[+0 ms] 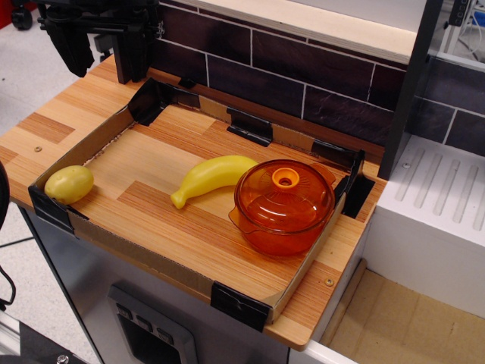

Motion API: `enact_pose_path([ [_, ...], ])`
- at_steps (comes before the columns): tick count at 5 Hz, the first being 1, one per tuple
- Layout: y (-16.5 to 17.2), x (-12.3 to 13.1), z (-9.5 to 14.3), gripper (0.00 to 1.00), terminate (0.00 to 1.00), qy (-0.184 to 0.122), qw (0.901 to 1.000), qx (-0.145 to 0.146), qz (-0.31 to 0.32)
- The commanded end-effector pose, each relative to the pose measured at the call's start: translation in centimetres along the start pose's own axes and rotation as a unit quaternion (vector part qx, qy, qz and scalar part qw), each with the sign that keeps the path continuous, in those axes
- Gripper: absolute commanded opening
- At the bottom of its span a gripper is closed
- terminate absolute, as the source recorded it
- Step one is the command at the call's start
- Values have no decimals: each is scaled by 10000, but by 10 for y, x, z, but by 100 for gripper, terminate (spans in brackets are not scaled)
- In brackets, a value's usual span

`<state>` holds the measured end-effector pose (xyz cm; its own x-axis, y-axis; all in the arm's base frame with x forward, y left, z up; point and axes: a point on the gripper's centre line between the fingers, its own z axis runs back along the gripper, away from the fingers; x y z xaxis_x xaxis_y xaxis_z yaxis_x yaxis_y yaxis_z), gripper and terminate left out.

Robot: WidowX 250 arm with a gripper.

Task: Take lid off pot

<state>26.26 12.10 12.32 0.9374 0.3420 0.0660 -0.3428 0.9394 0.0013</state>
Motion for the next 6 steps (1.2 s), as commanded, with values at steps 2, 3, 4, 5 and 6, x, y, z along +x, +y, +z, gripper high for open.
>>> enact_pose_path([
  [2, -28, -11, -3, 100, 0, 106, 9999, -68, -113],
  [3, -59, -21, -10, 100, 0, 215, 9995, -177, -177],
  [4, -88, -29, -12, 100, 0, 184, 9993, -243, -194],
  [5, -115, -39, -12, 100, 0, 22, 9988, -332, -348],
  [6, -137, -42, -12, 100, 0, -65, 9984, -363, -421],
])
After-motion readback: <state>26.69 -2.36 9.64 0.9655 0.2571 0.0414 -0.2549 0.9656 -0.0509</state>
